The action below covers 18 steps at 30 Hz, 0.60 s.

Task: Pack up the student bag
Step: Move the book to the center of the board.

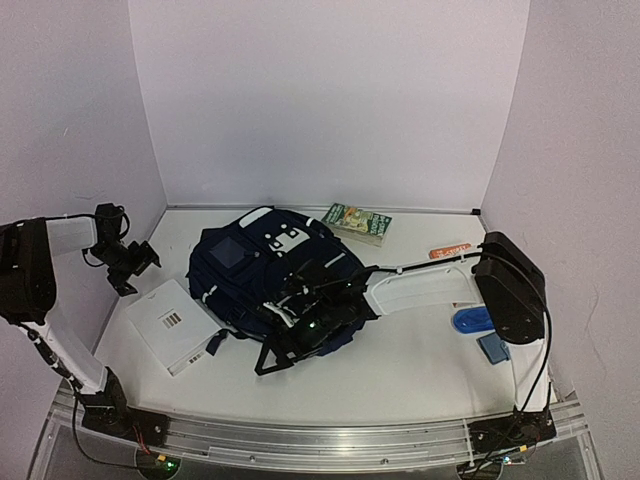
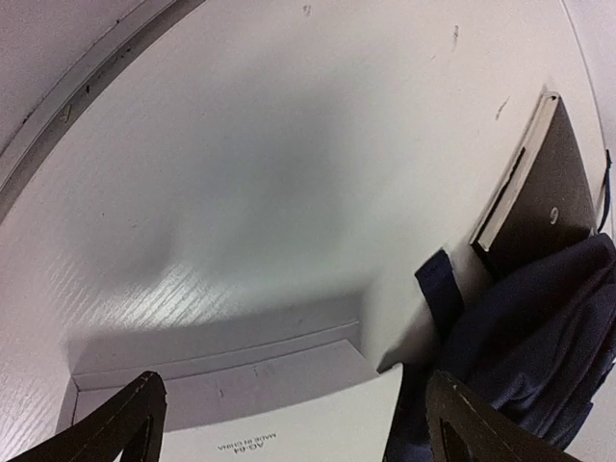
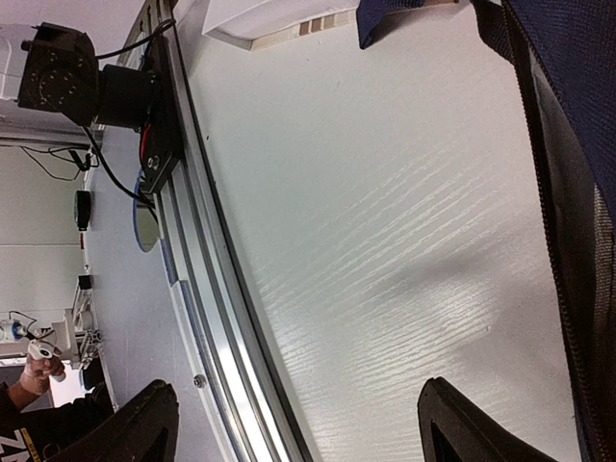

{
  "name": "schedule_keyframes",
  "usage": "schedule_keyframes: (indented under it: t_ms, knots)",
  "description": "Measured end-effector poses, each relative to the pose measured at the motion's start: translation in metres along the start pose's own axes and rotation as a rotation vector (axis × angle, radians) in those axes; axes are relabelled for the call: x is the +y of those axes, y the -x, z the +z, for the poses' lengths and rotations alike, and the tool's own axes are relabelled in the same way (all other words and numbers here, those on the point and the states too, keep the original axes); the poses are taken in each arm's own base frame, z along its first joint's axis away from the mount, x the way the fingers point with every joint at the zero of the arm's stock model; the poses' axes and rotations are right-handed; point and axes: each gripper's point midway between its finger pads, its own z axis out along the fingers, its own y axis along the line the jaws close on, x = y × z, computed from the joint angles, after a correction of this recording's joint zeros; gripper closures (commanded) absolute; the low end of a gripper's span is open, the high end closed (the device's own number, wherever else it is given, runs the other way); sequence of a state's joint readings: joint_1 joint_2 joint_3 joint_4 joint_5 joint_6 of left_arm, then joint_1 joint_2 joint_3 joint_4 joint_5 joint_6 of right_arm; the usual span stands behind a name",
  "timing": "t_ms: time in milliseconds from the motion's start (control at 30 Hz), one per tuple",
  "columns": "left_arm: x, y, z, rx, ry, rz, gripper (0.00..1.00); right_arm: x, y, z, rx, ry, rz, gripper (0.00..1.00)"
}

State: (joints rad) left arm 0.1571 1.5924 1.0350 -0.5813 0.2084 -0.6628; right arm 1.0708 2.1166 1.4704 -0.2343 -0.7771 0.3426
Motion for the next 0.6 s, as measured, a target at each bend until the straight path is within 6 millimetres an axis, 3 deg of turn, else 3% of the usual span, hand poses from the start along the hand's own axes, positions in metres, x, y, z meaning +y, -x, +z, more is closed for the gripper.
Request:
schedule_keyframes:
  t_ms: [100, 200, 400, 600]
  knots:
    - [0.006, -0.002, 0.01, 0.016, 0.004, -0.013, 0.1, 0.001, 0.0, 0.001, -0.001, -0.002, -0.004, 0.12]
    - [0.011, -0.017, 0.015, 0.038, -0.007, -0.013, 0.14, 0.001, 0.0, 0.002, -0.001, -0.003, -0.006, 0.11]
    - [0.01, -0.074, 0.008, 0.1, -0.049, 0.007, 0.24, 0.0, -0.002, 0.002, -0.001, -0.002, -0.015, 0.08]
    - [-0.006, -0.123, -0.008, 0.155, -0.134, 0.04, 0.32, -0.014, -0.026, 0.008, 0.046, -0.016, 0.017, 0.07]
